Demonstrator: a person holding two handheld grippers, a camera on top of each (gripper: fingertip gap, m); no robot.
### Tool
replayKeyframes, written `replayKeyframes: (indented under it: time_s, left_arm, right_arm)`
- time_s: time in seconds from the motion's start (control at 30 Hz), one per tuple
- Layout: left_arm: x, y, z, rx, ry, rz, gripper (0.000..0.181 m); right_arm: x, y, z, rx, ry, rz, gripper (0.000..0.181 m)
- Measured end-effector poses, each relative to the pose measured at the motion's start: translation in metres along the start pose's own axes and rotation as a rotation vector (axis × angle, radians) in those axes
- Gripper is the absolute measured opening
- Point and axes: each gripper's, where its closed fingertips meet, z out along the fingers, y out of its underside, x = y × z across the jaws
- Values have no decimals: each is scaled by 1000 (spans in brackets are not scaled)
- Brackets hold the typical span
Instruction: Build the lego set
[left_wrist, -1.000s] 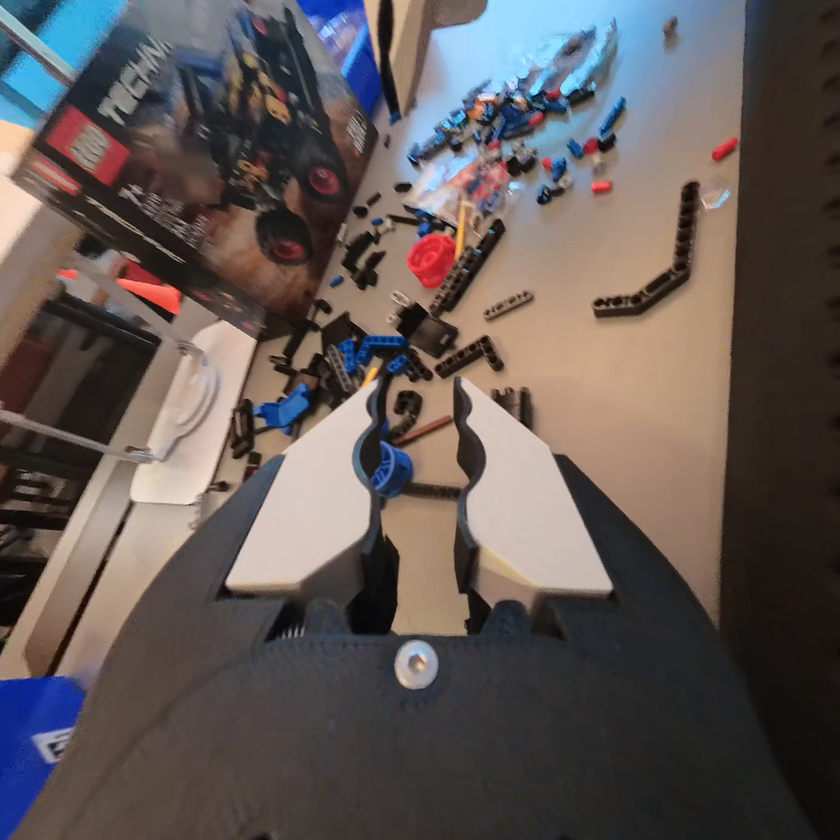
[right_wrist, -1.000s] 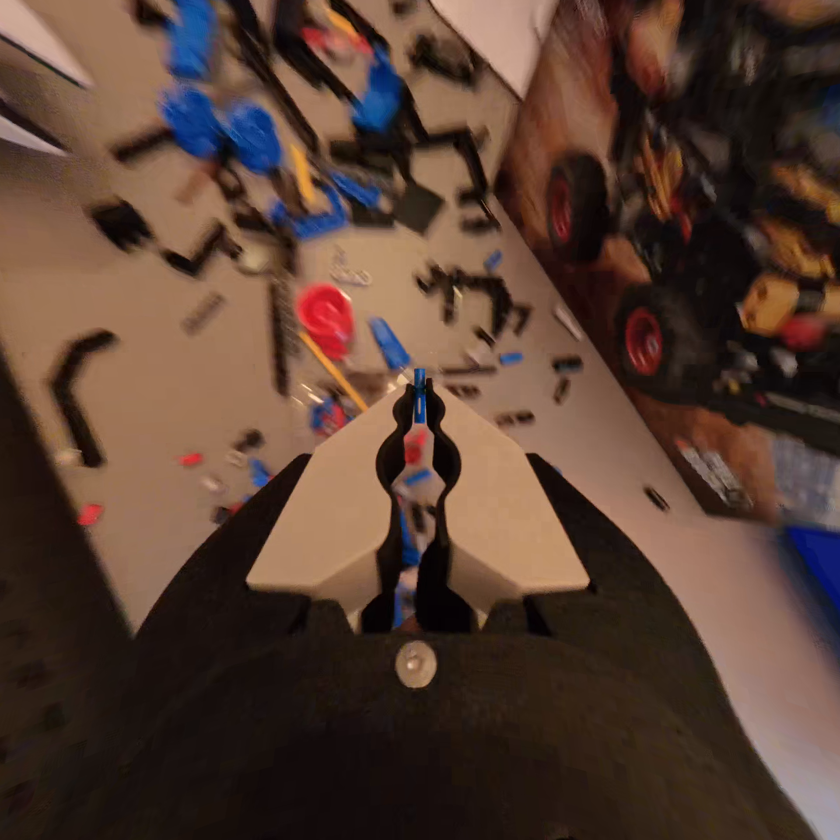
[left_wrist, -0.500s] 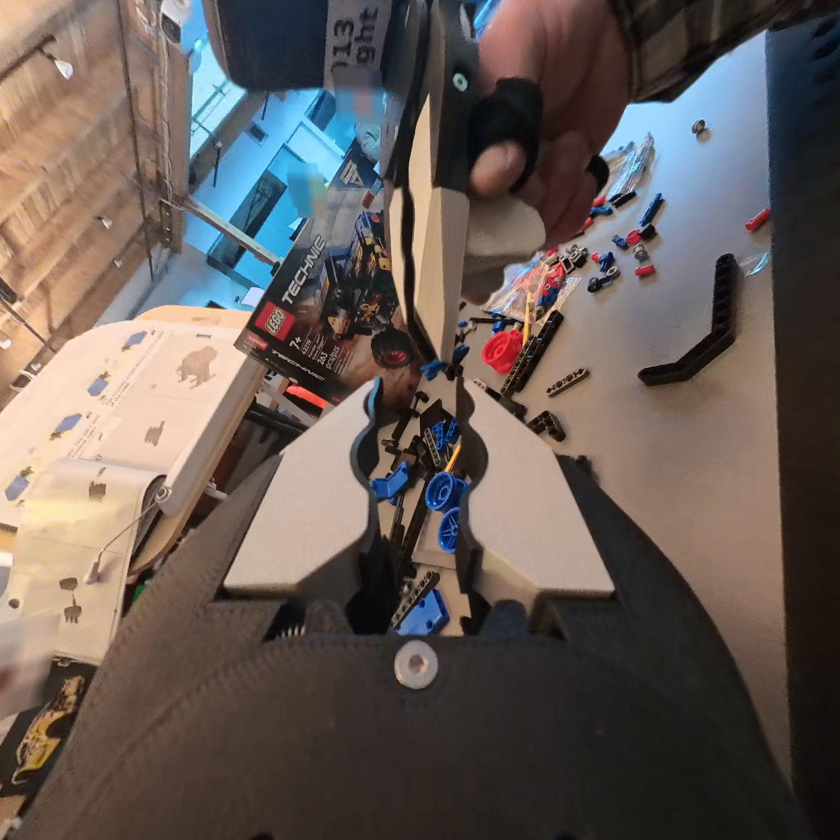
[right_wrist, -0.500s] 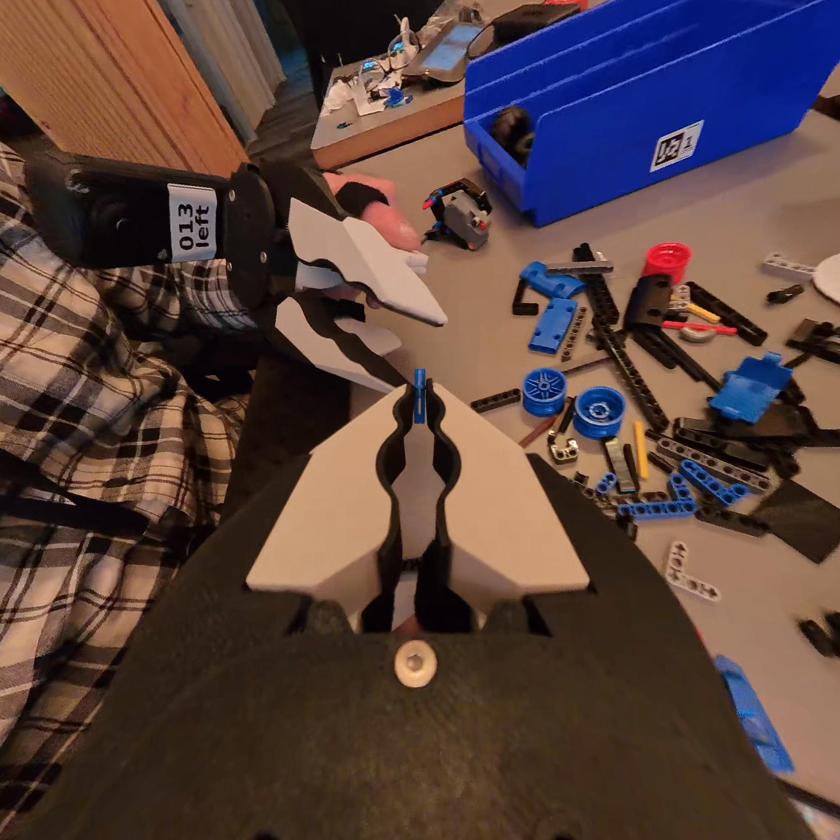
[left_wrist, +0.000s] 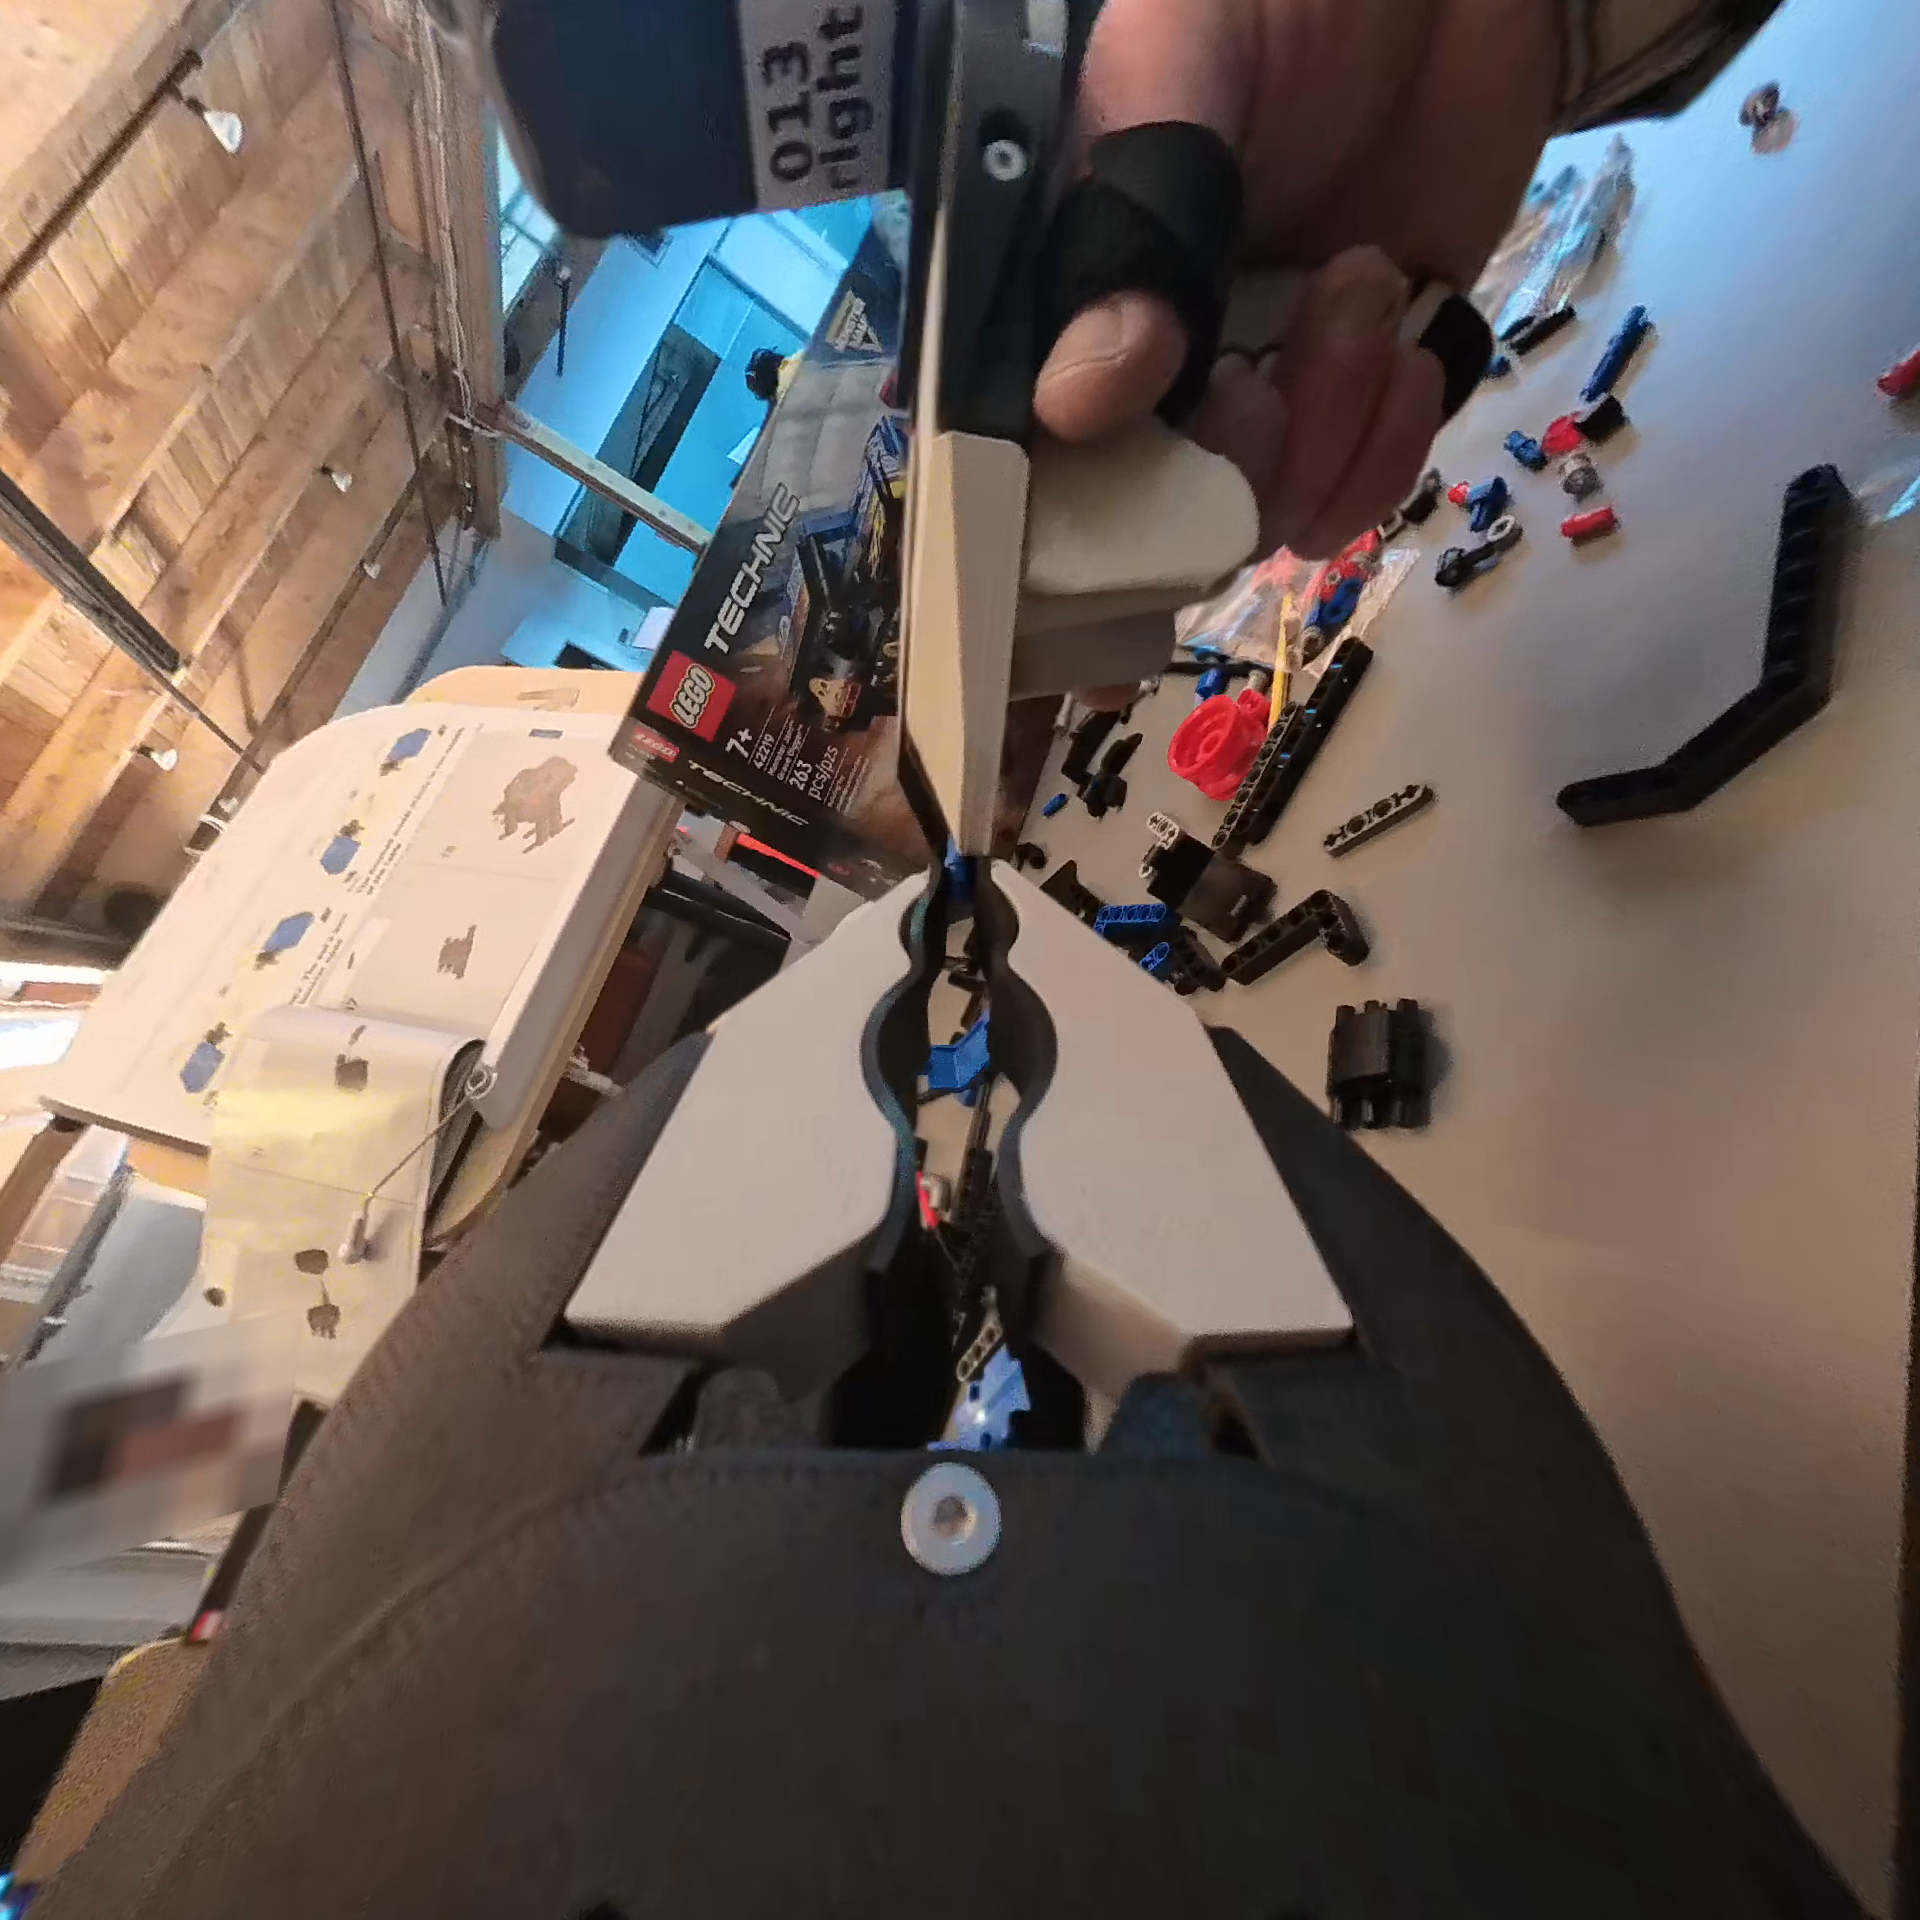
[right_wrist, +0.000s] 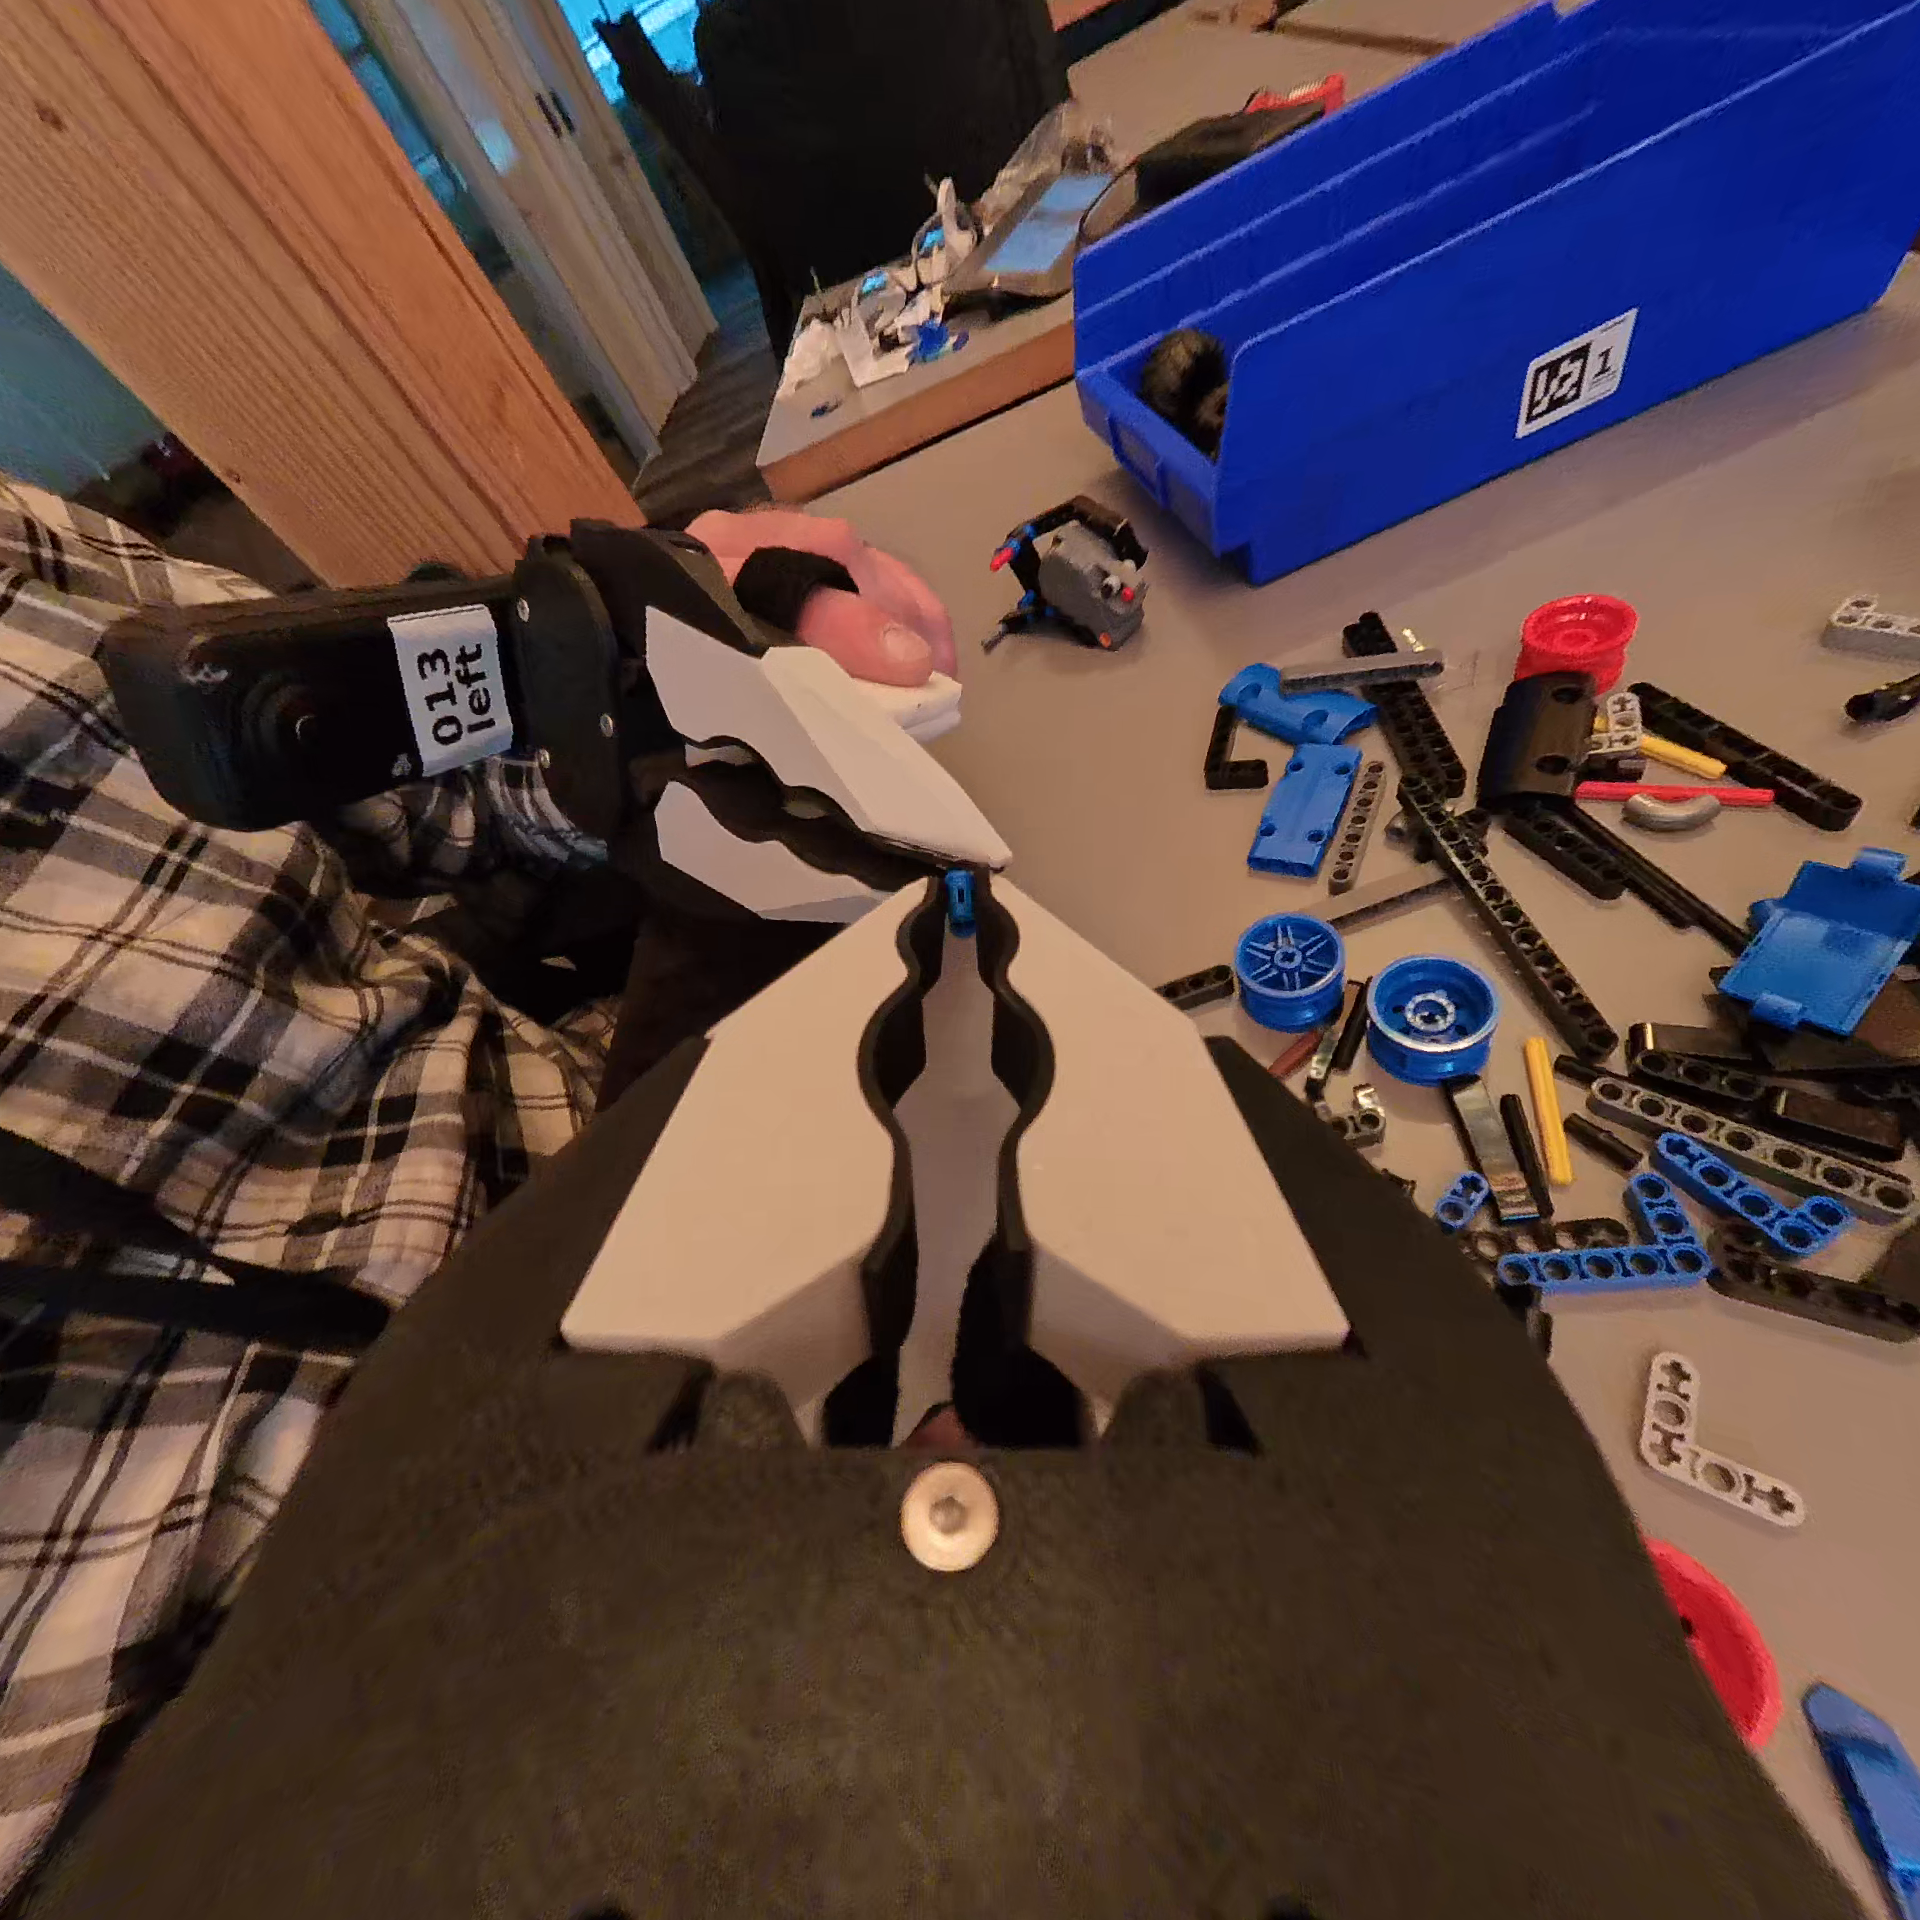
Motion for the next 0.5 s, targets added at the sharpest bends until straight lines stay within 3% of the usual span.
replayKeyframes:
  time_s: [0.2,0.5]
  left_arm:
    - [-4,4,2,-8,-5,-61,2]
    - [7,2,4,-21,20,17,2]
  right_arm:
    - [0,-2,-3,43,14,-23,14]
    - [2,1,-3,34,56,-72,0]
